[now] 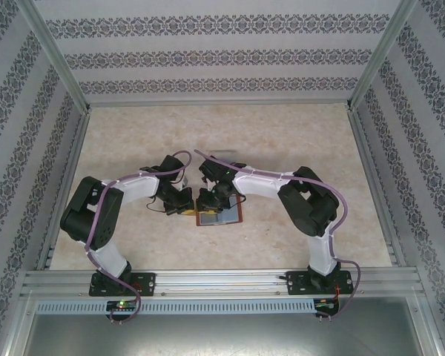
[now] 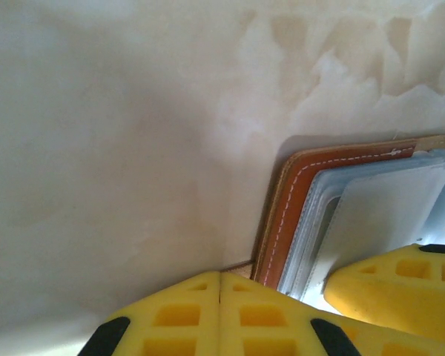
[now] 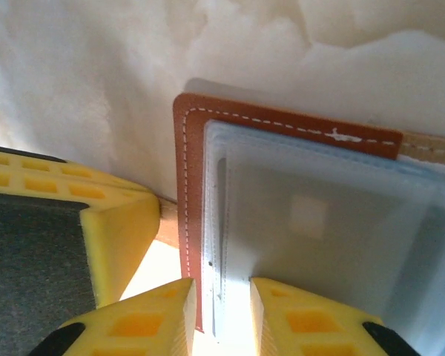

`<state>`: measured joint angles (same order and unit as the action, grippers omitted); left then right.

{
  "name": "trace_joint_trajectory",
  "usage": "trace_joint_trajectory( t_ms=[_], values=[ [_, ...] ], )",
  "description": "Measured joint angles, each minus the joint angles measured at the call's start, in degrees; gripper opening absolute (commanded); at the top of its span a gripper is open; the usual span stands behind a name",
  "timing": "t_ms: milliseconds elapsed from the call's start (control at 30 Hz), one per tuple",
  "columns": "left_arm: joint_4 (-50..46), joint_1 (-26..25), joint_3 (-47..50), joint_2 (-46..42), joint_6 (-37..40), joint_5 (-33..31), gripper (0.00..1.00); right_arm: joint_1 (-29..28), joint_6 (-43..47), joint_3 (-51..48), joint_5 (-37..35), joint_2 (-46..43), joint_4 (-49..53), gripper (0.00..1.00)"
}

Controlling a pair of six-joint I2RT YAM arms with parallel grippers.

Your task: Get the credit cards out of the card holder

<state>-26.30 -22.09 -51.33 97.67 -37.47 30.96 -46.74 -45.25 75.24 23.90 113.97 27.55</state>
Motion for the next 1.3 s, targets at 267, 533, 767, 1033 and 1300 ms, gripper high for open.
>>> trace_joint_trajectory(
  t_ms=[267, 533, 767, 1033, 1300],
  values=[
    [0.1, 0.1, 0.0, 0.0, 0.0, 0.2, 0.00, -0.4, 1.3, 2.6, -5.7, 0.0, 6.6, 0.35],
    [0.1, 0.1, 0.0, 0.0, 0.0, 0.2, 0.00, -1.1, 3.2, 5.3, -11.3, 0.2, 13.0, 0.41],
    [0.1, 0.1, 0.0, 0.0, 0.0, 0.2, 0.00, -2.2, 4.7, 7.6, -14.9, 0.9, 17.1, 0.47],
    [0.1, 0.1, 0.0, 0.0, 0.0, 0.3, 0.00, -2.3, 5.1, 8.7, -18.8, 0.9, 20.7, 0.48],
    [0.1, 0.1, 0.0, 0.0, 0.0, 0.3, 0.00, -2.3, 5.1, 8.7, -22.8, 0.6, 23.6, 0.46]
  ],
)
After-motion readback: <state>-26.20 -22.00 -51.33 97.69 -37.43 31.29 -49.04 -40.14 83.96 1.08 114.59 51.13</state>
